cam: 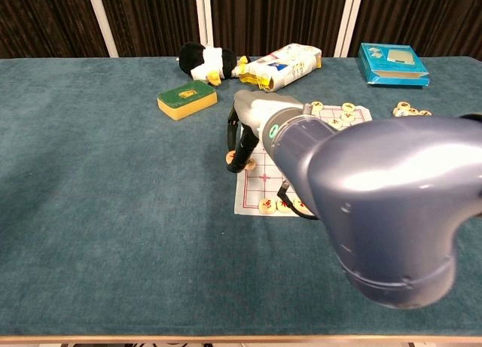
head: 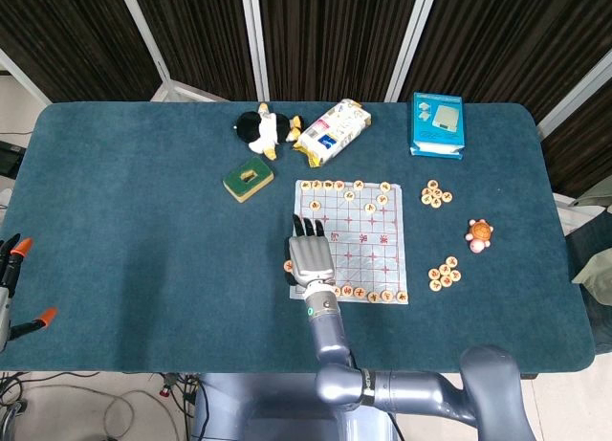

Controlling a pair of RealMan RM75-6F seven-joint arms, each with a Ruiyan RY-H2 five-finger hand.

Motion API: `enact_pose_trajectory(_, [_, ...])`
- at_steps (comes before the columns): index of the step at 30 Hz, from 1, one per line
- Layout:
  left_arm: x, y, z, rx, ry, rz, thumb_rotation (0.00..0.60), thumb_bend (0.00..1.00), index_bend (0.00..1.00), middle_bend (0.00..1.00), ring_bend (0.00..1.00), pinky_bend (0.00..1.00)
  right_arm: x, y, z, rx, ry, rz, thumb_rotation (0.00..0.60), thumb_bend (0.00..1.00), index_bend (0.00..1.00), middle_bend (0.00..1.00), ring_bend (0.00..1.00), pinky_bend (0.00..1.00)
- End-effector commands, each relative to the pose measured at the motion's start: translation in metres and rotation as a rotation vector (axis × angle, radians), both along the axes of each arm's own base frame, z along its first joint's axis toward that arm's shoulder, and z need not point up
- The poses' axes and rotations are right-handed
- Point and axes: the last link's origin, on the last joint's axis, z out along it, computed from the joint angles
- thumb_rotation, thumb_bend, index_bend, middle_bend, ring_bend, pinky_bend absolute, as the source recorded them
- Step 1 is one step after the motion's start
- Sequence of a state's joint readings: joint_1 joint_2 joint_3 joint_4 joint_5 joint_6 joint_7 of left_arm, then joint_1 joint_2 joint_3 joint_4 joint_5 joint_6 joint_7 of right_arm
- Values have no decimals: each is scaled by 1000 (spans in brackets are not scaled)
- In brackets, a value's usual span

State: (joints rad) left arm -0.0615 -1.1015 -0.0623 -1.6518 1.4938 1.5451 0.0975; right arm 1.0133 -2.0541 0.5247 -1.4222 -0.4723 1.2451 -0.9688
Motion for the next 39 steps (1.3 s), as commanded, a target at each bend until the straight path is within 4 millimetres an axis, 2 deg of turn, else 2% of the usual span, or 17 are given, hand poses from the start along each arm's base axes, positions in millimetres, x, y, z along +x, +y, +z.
enact_pose_trajectory(1, [0,0,0,-2,1,-1,600,48,0,0,0,51,5,-6,-6,6,5,-4,600,336,539,0,3,23])
enact_pose_trajectory(15, [-2,2,1,-4,-2,7,600,47,0,0,0,51,11,-31,-17,-3,-2,-34,600,336,539,0,3,23])
enact_pose_trajectory(25, [-2,2,3,8,-3,10,600,48,0,0,0,51,0,-41,-15,-15,10,-50,600,336,539,0,3,23])
enact_pose_trajectory(39, [-2,2,2,5,1,10,600,48,0,0,0,51,-16,-44,-14,-9,18,-82,600,335,540,0,3,23])
